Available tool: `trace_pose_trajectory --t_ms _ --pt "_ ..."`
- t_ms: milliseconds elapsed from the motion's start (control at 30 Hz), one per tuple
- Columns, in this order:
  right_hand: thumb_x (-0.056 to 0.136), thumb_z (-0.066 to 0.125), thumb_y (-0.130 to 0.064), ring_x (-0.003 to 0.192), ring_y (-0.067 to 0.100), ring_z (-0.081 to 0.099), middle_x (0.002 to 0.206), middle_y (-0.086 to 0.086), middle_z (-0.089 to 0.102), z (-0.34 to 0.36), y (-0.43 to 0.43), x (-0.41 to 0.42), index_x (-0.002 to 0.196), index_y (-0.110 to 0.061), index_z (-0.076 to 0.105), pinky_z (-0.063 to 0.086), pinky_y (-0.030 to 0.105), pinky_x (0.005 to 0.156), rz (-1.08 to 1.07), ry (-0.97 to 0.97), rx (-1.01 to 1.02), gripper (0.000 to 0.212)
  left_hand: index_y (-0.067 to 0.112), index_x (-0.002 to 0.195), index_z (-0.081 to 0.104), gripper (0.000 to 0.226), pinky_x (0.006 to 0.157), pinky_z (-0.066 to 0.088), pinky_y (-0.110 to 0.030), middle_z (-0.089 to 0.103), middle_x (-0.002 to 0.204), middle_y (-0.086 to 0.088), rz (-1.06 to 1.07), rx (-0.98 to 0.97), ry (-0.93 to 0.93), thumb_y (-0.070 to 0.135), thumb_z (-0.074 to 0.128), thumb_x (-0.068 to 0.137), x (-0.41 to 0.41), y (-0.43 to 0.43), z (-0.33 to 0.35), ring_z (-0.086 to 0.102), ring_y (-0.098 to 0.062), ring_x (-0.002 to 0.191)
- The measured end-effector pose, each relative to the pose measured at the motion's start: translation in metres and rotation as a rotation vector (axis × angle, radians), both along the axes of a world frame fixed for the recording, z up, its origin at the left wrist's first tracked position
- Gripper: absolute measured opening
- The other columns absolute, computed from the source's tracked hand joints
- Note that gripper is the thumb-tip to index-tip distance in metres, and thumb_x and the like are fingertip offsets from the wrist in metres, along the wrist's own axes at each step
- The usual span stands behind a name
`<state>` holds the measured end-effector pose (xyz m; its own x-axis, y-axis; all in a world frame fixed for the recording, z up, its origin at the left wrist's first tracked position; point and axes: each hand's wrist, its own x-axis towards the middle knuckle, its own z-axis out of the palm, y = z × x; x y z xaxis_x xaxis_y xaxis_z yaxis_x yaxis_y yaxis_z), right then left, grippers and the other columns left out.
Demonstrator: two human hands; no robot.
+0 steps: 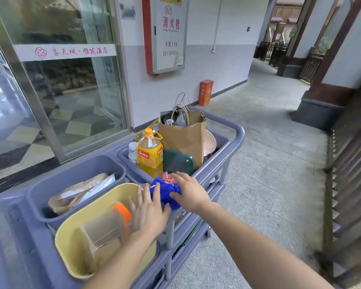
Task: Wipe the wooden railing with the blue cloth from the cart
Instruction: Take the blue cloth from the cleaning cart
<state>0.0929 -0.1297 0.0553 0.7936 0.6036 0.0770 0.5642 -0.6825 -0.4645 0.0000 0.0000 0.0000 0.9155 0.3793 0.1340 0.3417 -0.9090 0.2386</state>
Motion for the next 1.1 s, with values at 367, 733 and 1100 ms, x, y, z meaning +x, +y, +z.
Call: trace_pose_trajectory --t_ms 367,733,1100 --pt "0.077 0.058 -0.034 0.111 0.033 0.041 0.136 0.002 0.046 -0.056 0.024 0.048 0.141 -0.035 0.031 0.035 0.044 0.088 0.254 -0.132 -0.226 0.069 0.009 0.150 0.041 0.077 0.108 0.040 -0.062 0.043 0.153 -0.017 0.091 0.026 0.026 0.043 0.068 0.086 0.018 -0.011 -0.039 0.044 -0.040 0.139" --pt "0.070 0.062 -0.024 0.095 0.031 0.052 0.099 0.006 0.056 -0.043 0.005 0.044 0.117 -0.023 0.054 0.048 0.035 0.072 -0.015 -0.089 0.075 0.048 0.011 0.158 0.024 0.078 0.118 0.030 -0.053 0.030 0.163 -0.011 0.087 -0.021 0.005 0.050 0.052 0.096 0.018 -0.012 -0.039 0.028 -0.031 0.150" --pt "0.064 0.060 -0.034 0.081 0.021 0.059 0.091 -0.004 0.061 -0.003 -0.093 0.004 0.106 -0.034 0.057 0.040 0.030 0.065 -0.460 -0.052 0.267 0.041 0.020 0.154 0.034 0.067 0.120 0.018 -0.060 0.019 0.166 -0.014 -0.116 0.002 0.039 0.055 0.044 0.098 0.015 -0.018 -0.017 0.008 -0.033 0.154"
